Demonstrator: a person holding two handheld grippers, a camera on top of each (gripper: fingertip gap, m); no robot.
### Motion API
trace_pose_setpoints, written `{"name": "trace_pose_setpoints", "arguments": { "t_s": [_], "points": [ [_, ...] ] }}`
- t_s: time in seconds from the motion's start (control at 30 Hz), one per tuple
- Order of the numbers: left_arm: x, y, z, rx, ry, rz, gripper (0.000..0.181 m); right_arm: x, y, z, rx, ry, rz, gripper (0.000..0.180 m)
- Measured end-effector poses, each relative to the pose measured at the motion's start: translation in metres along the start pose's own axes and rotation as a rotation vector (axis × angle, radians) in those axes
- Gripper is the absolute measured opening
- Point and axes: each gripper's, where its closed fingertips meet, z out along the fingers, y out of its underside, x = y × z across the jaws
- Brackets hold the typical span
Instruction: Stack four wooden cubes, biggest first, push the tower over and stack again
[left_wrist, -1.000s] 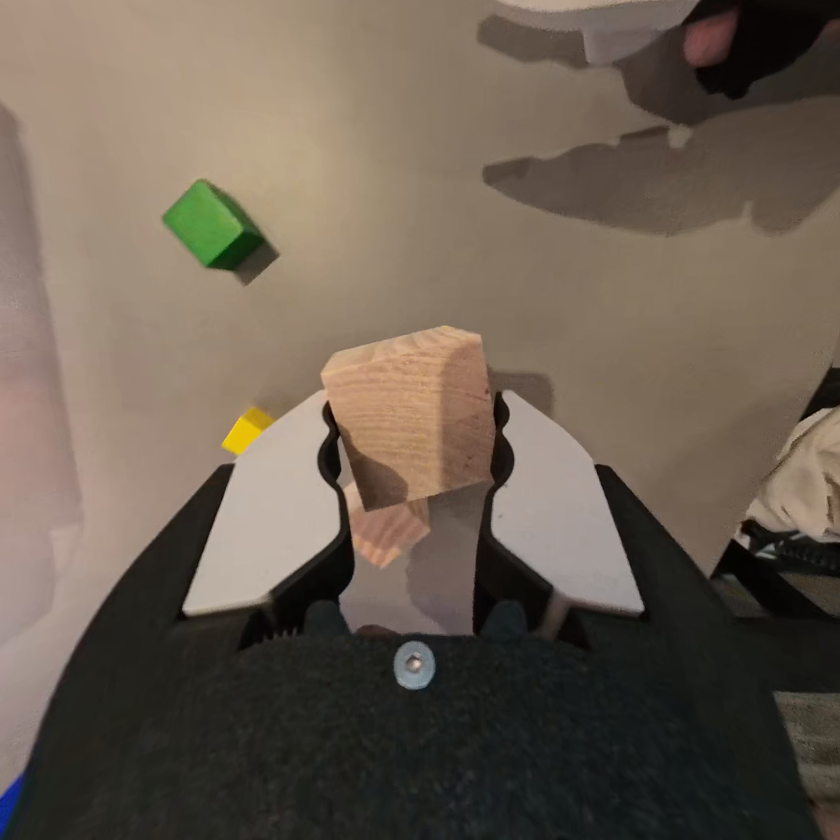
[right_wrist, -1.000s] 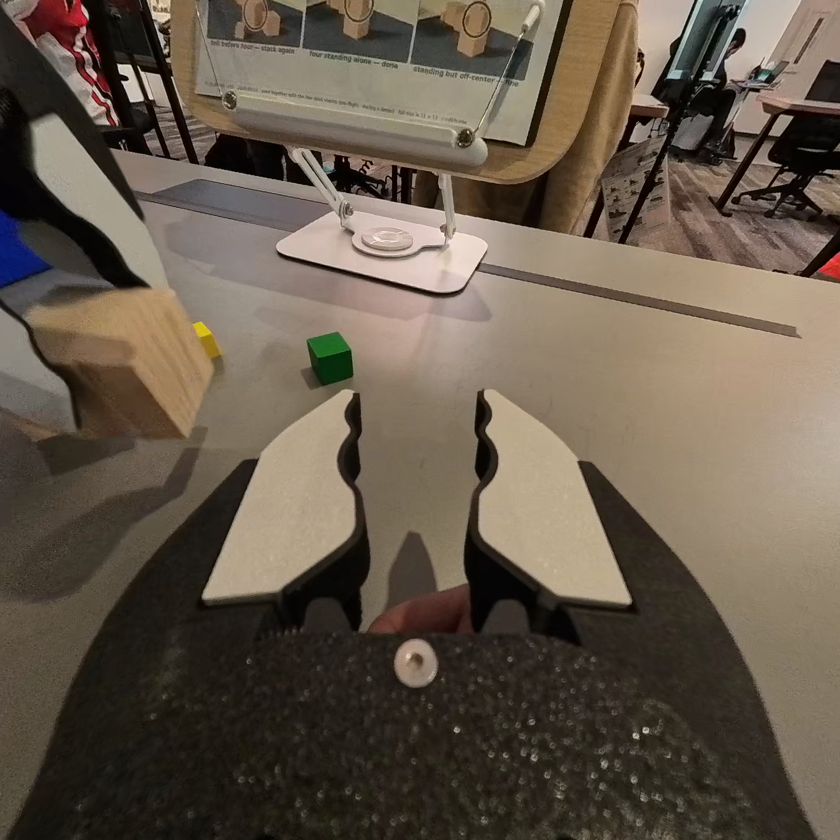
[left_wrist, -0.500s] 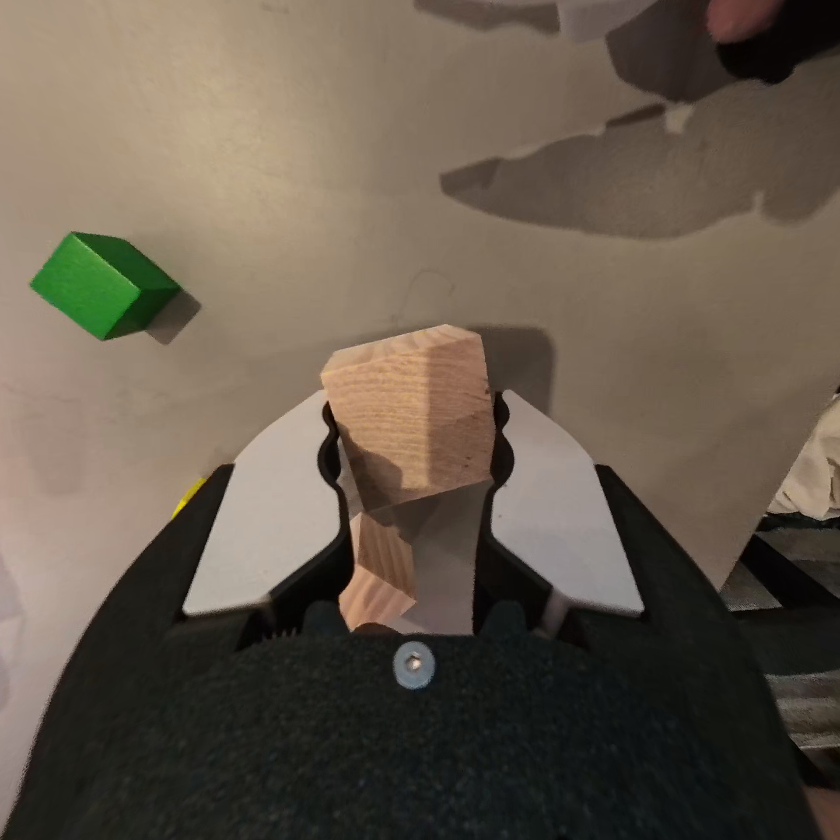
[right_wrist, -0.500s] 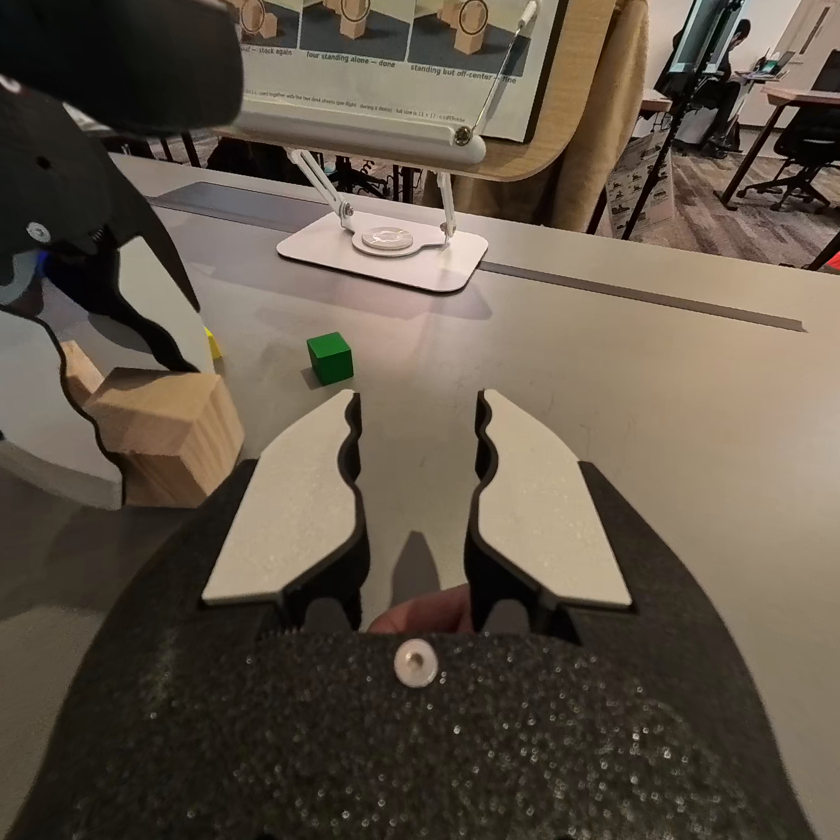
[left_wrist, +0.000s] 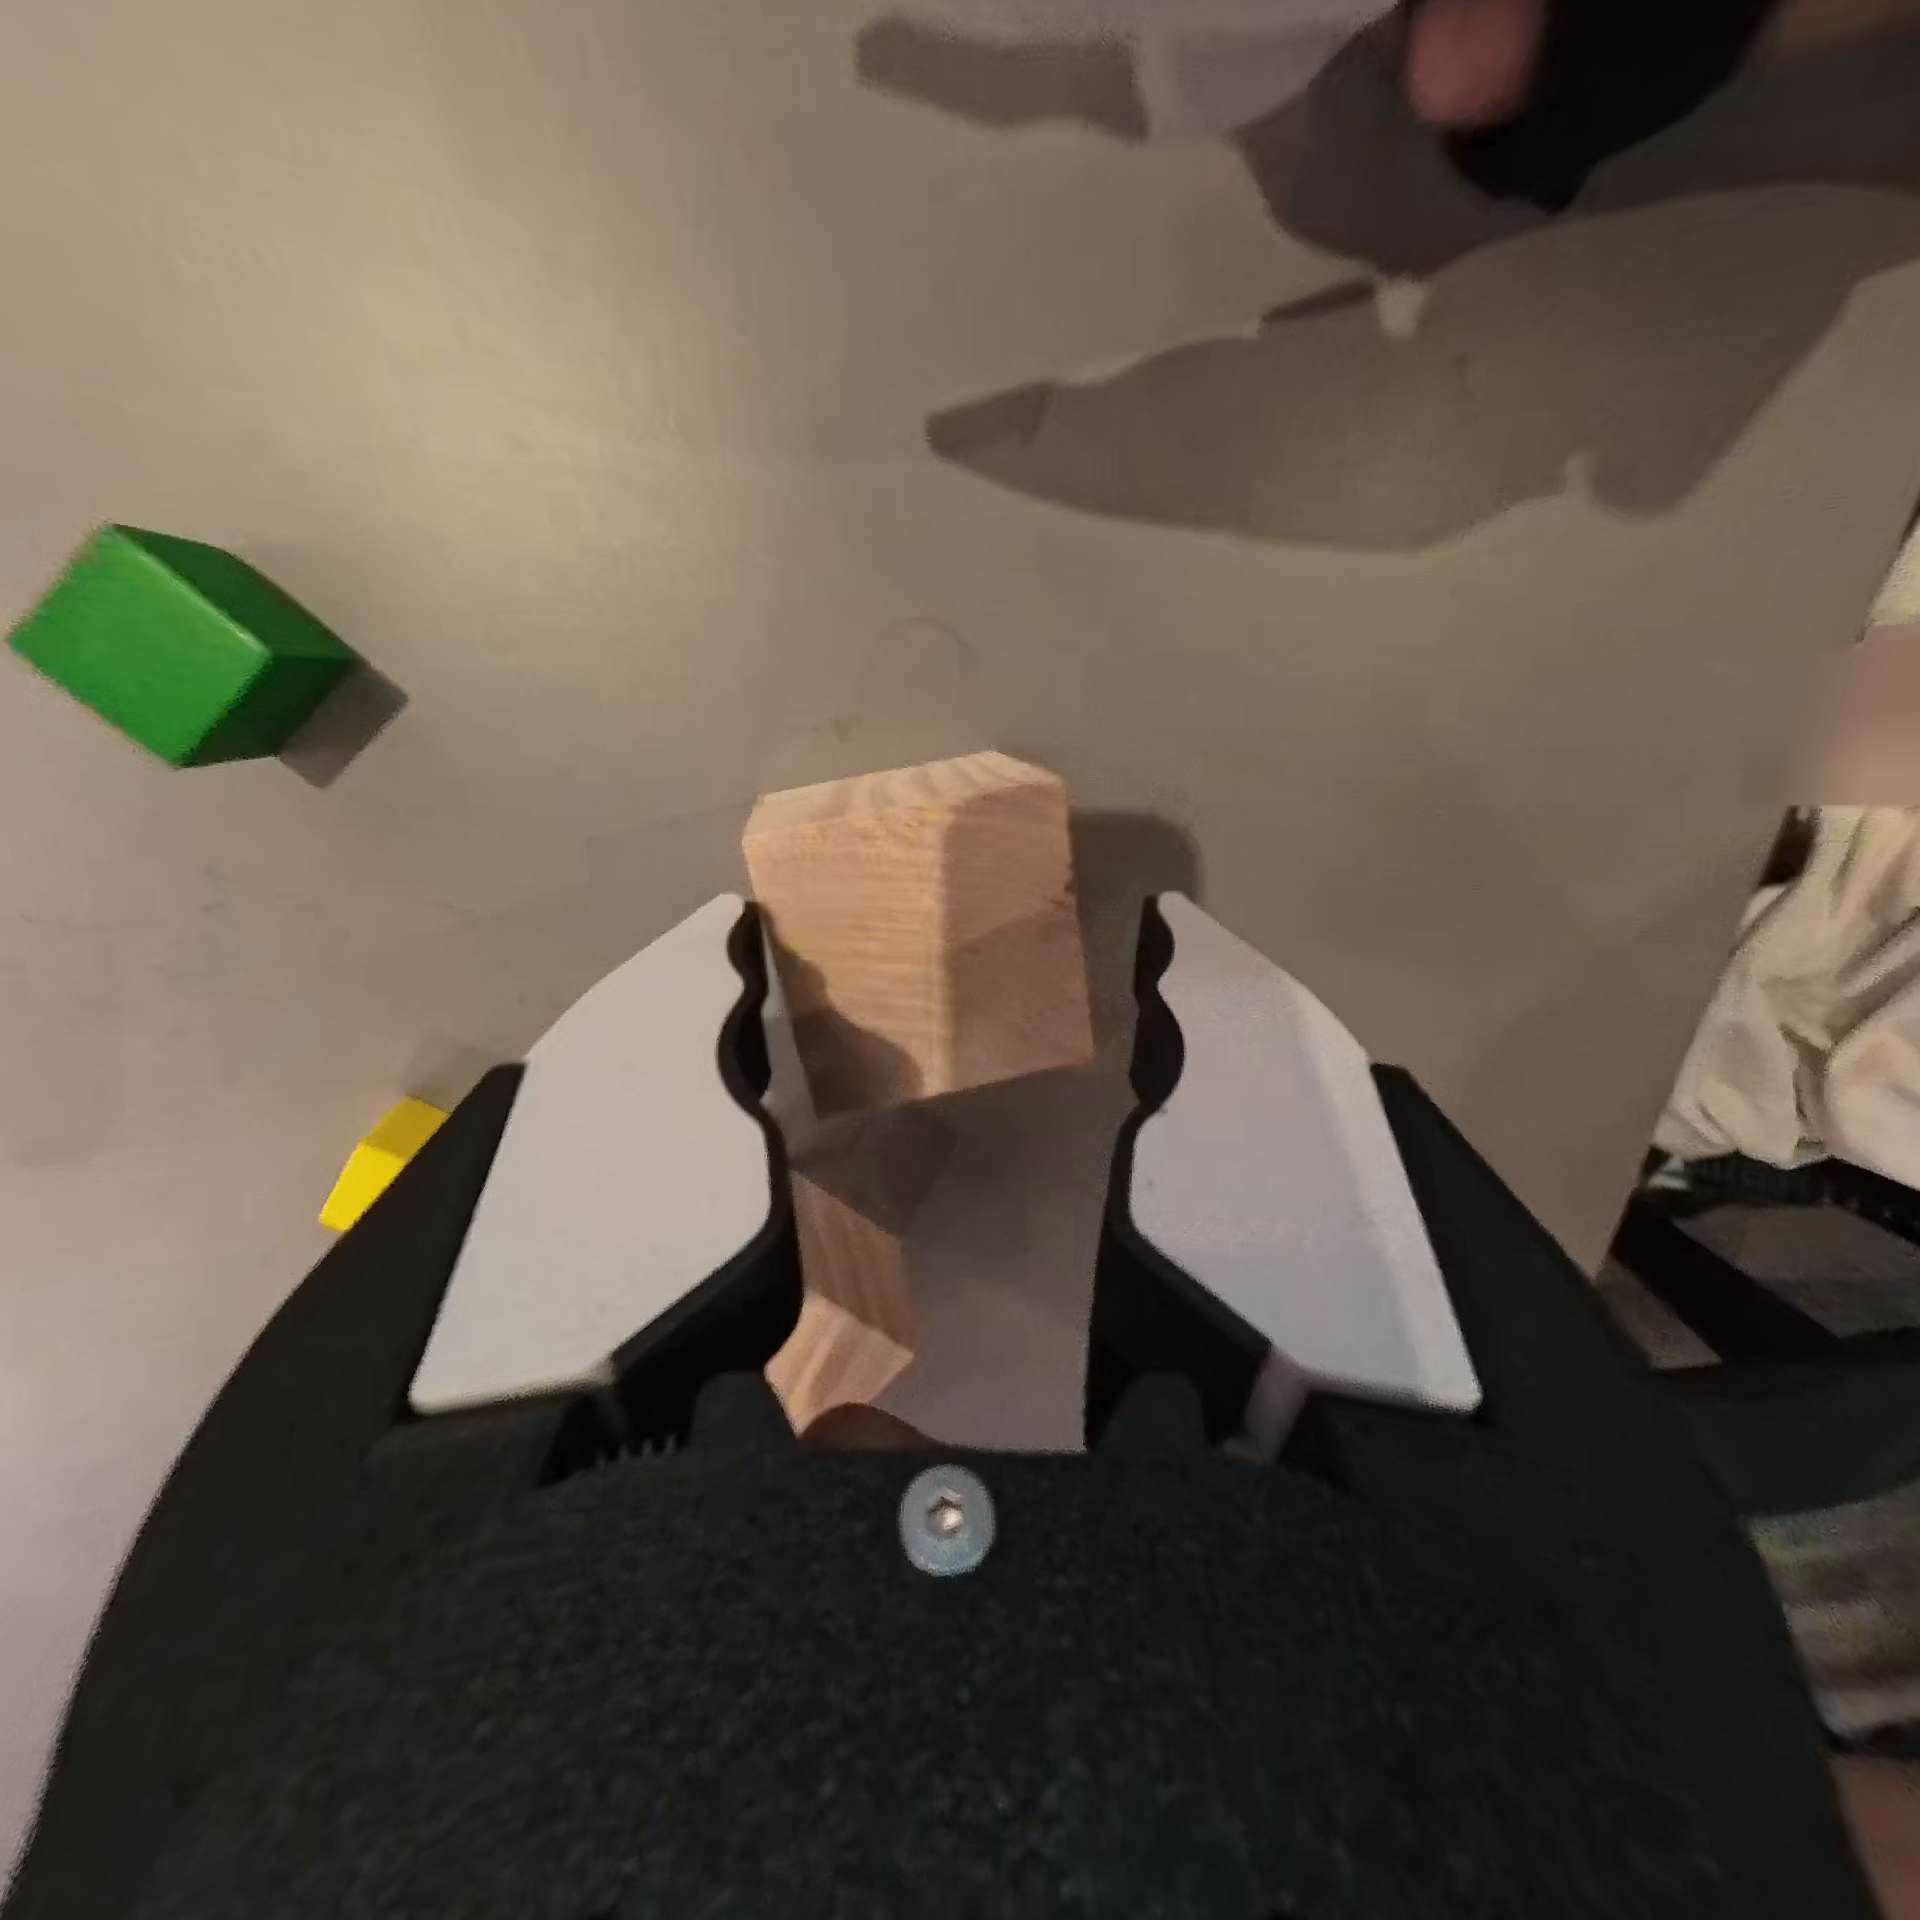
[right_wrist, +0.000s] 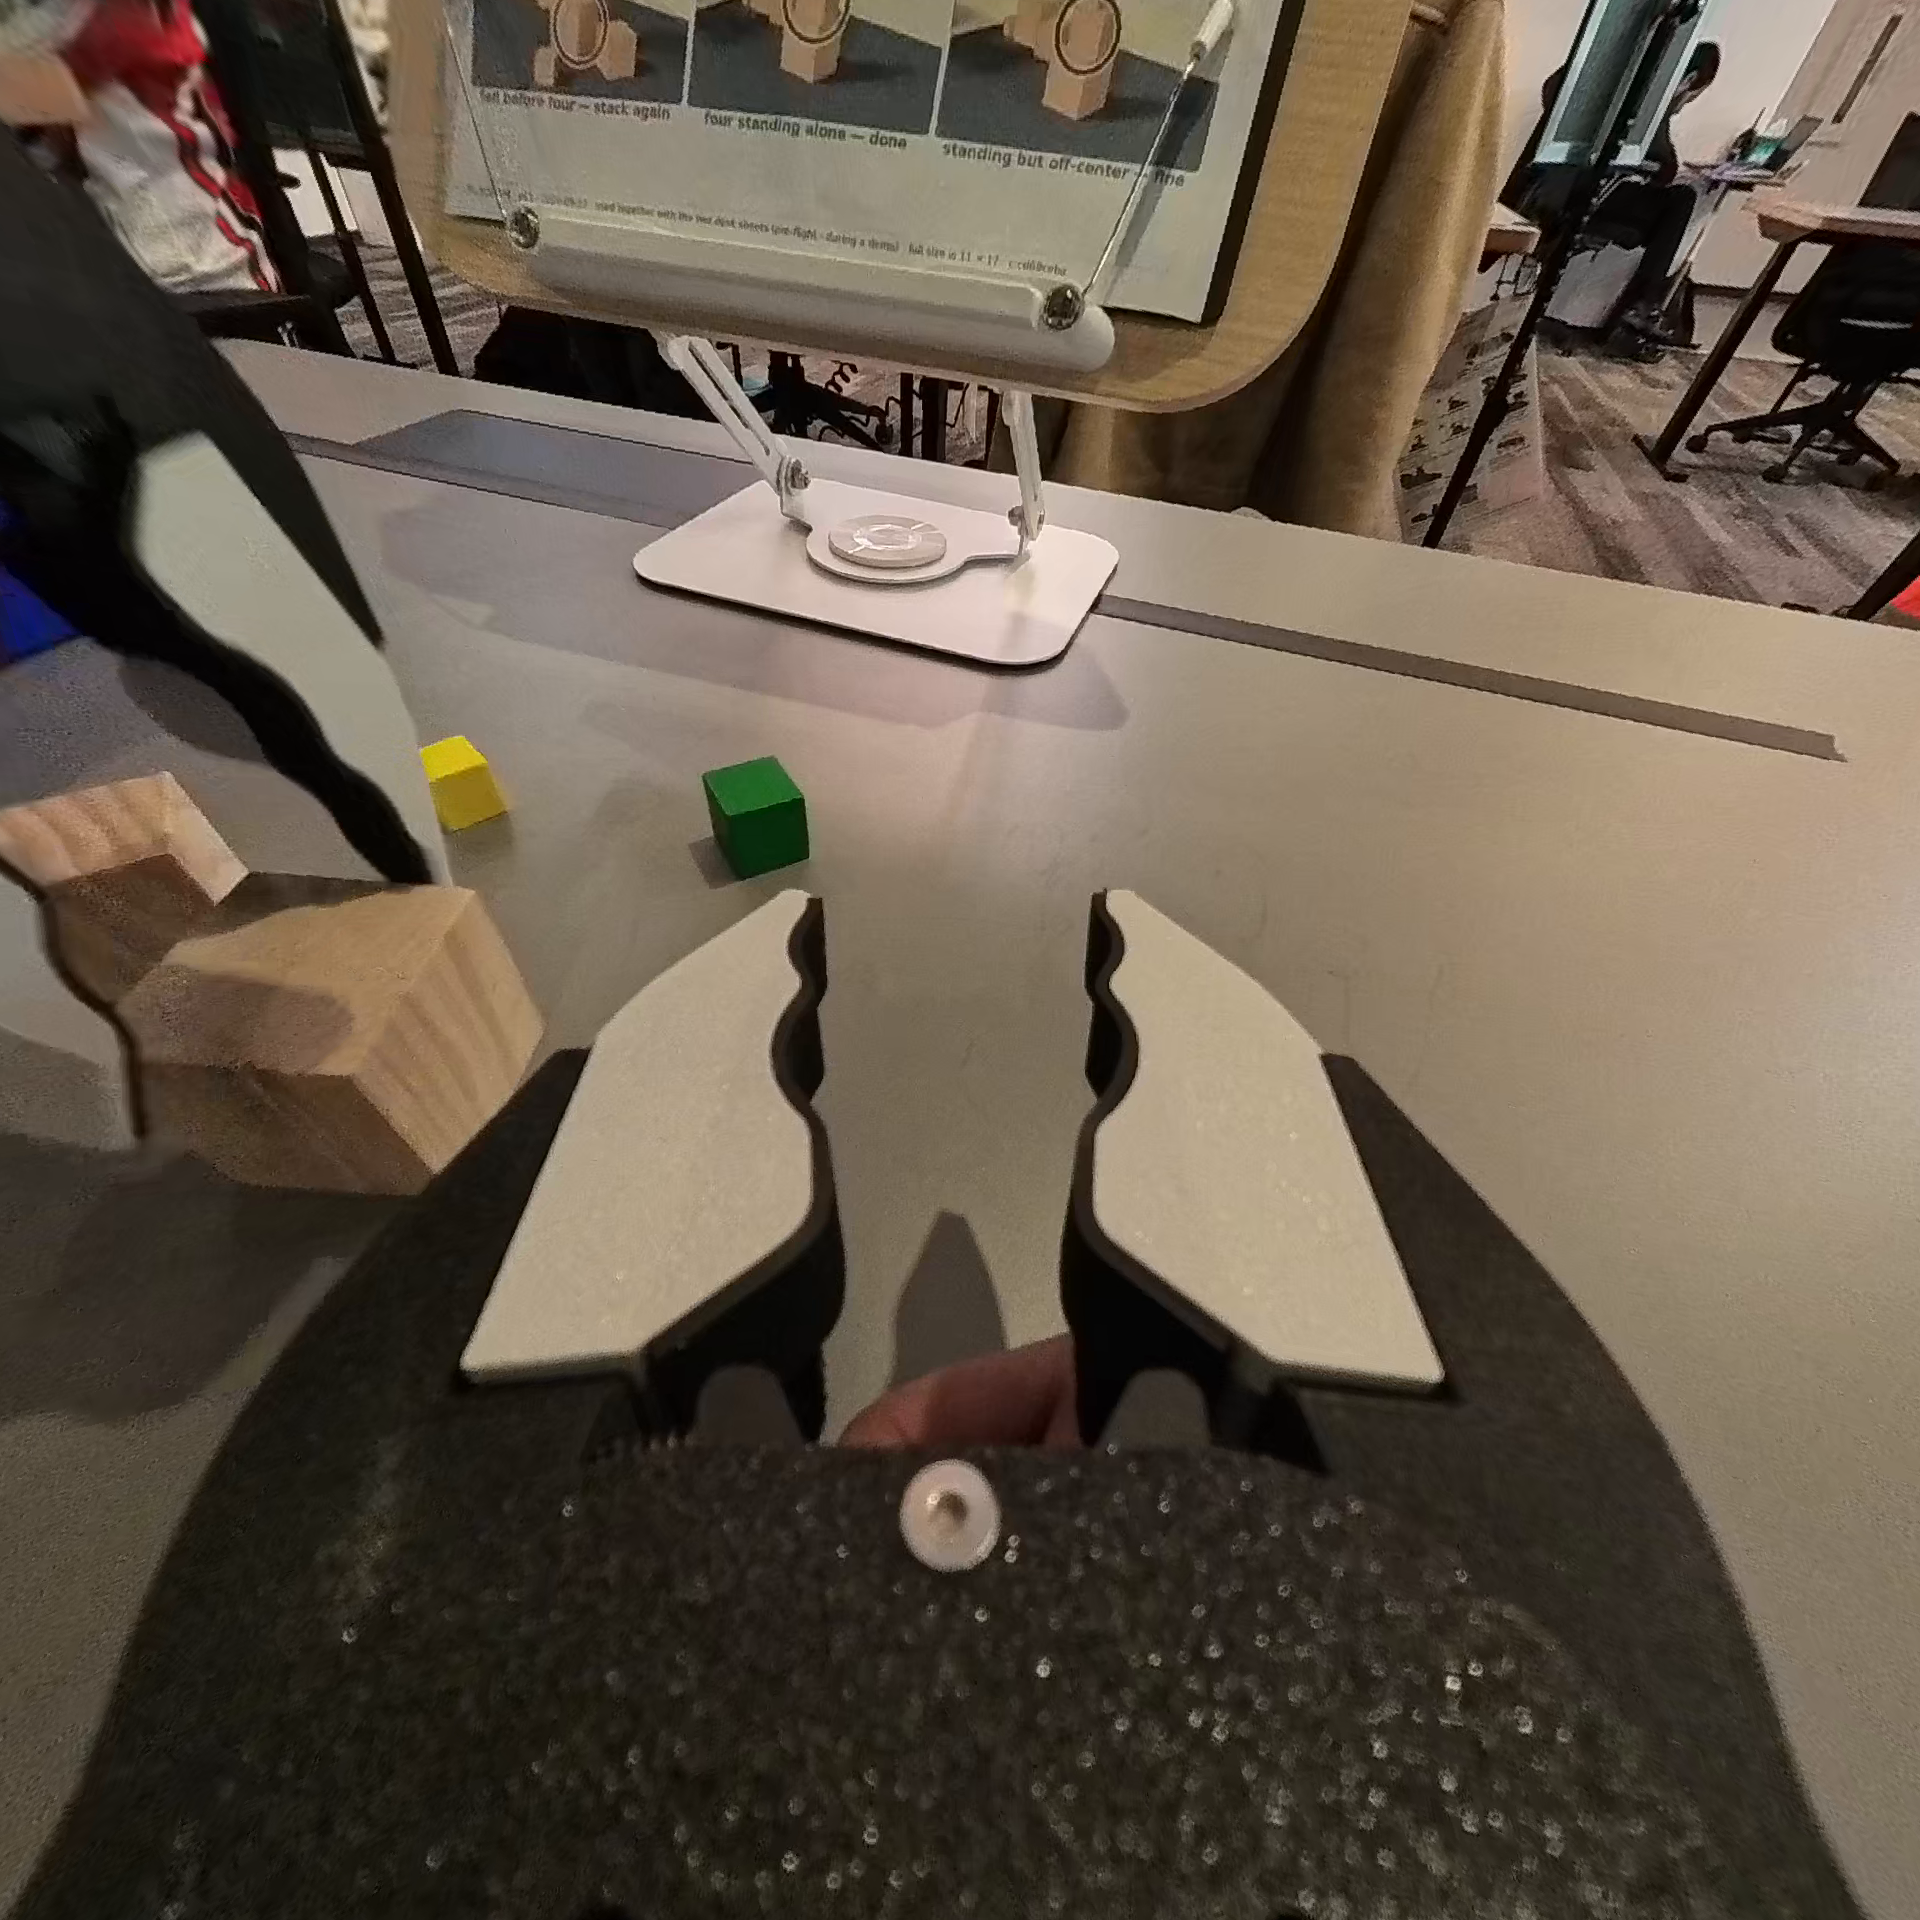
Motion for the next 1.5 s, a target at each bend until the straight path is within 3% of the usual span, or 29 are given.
{"name": "trace_pose_setpoints", "arguments": {
  "t_s": [0.1,0.23,0.37,0.47,0.57,0.77,0.93,0.97,1.03,1.13,1.27,1.5],
  "points": [
    [0.003,-0.006,-0.03,0.096,-0.054,-0.008,0.077,0.0,0.0,0.0,0.0,0.0,-0.003,0.048],
    [-0.002,-0.006,-0.08,0.31,-0.266,-0.07,0.078,-0.001,0.0,0.0,-0.001,0.001,-0.006,0.048],
    [-0.022,0.024,-0.123,0.568,-0.579,-0.393,0.068,0.0,0.0,0.0,-0.001,0.002,-0.004,0.048],
    [-0.016,0.068,-0.101,0.571,-0.591,-0.641,0.07,-0.001,0.0,0.0,-0.002,0.003,-0.006,0.048],
    [-0.019,0.1,-0.069,0.471,-0.595,-0.719,0.068,-0.001,0.001,0.001,-0.009,0.003,-0.012,0.048],
    [-0.029,0.095,-0.032,0.379,-0.426,-0.712,0.067,-0.001,0.001,0.0,-0.008,0.0,-0.003,0.048],
    [-0.045,0.098,-0.017,0.271,-0.411,-0.742,0.067,-0.001,0.001,0.0,-0.005,-0.001,-0.009,0.047],
    [-0.046,0.099,-0.015,0.259,-0.413,-0.742,0.065,-0.001,0.001,0.0,-0.006,-0.001,-0.009,0.047],
    [-0.045,0.097,-0.012,0.253,-0.402,-0.732,0.045,-0.002,0.001,0.0,-0.007,-0.002,-0.012,0.047],
    [-0.04,0.098,-0.011,0.22,-0.382,-0.687,0.045,-0.002,0.001,0.0,-0.008,-0.001,-0.017,0.047],
    [-0.037,0.089,-0.033,0.245,-0.379,-0.563,0.045,-0.001,0.001,0.0,-0.008,-0.002,-0.009,0.047],
    [-0.002,0.024,-0.086,0.303,-0.276,-0.226,0.045,-0.001,0.001,0.0,-0.005,-0.003,-0.006,0.047]
  ]
}}
